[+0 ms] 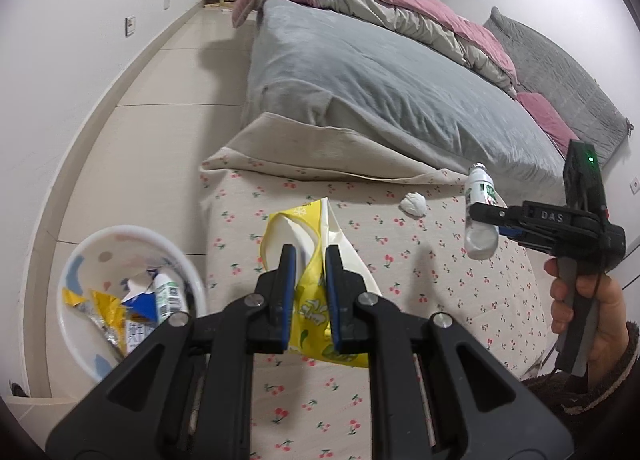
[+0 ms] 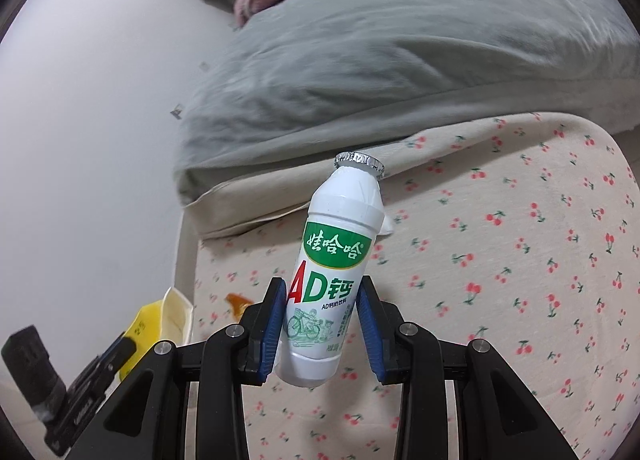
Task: Collect trash
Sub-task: 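Drop the yellow cup into the wastebasket with the left gripper while the right holds the bottle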
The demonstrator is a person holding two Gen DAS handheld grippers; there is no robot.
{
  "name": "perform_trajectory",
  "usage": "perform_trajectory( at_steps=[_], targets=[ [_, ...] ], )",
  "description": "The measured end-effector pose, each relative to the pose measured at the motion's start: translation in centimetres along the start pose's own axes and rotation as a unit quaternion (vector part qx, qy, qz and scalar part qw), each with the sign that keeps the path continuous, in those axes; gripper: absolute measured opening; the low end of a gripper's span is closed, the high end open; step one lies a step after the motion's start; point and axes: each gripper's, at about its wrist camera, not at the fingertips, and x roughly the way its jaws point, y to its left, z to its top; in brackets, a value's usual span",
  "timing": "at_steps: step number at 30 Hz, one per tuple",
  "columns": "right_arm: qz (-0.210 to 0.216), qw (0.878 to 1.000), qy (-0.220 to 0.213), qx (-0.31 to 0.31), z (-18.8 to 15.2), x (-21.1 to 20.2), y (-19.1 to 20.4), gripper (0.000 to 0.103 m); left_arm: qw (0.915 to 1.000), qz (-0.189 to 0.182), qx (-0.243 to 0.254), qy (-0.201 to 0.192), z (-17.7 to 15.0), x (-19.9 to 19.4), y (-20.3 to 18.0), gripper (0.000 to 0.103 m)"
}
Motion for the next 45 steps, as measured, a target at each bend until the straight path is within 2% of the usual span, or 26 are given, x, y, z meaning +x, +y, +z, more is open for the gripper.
perform_trajectory(
  at_steps=[6, 14, 27, 28, 29, 30, 31, 32, 39, 45],
  targets=[
    [0.012, 0.999, 0.004, -0.031, -1.0, 0.5, 3.4, 0.037, 0.9996, 0.021, -0.012, -0.012, -0.7, -1.4, 2.7, 0.016],
    [0.025, 0.997, 0.017, -0.068, -1.9, 1.9, 7.1, 0.037, 0.9974, 0.055, -0.045, -0.015, -2.0, -2.8, 8.2, 0.016],
    [0.034, 0.993, 0.041, -0.107, -3.3, 4.0, 10.8, 0.037, 0.9902, 0.105, -0.090, -0.019, -2.7, -2.4, 13.4, 0.016],
    [0.036, 0.992, 0.043, -0.111, -3.4, 4.1, 11.1, 0.037, 0.9896, 0.105, -0.097, -0.016, -2.8, -2.2, 13.7, 0.019],
    [0.037, 0.992, 0.045, -0.115, -3.6, 4.4, 11.5, 0.037, 0.9887, 0.106, -0.106, -0.006, -2.9, -1.9, 14.1, 0.031],
    [0.039, 0.991, 0.047, -0.118, -3.6, 4.5, 11.6, 0.037, 0.9875, 0.108, -0.115, -0.002, -3.0, -1.9, 14.3, 0.050],
    [0.041, 0.990, 0.050, -0.123, -3.8, 4.5, 11.9, 0.037, 0.9861, 0.110, -0.124, -0.001, -3.1, -2.0, 14.6, 0.062],
    [0.043, 0.990, 0.052, -0.128, -4.0, 4.5, 12.3, 0.037, 0.9848, 0.111, -0.133, -0.003, -3.2, -2.1, 14.9, 0.078],
    [0.051, 0.984, 0.067, -0.155, -5.3, 5.6, 14.9, 0.037, 0.9787, 0.146, -0.141, 0.028, -4.3, -2.6, 16.0, 0.087],
    [0.059, 0.977, 0.091, -0.181, -6.8, 7.8, 17.8, 0.037, 0.9756, 0.166, -0.140, 0.032, -5.1, -3.3, 16.8, 0.090]
  ],
)
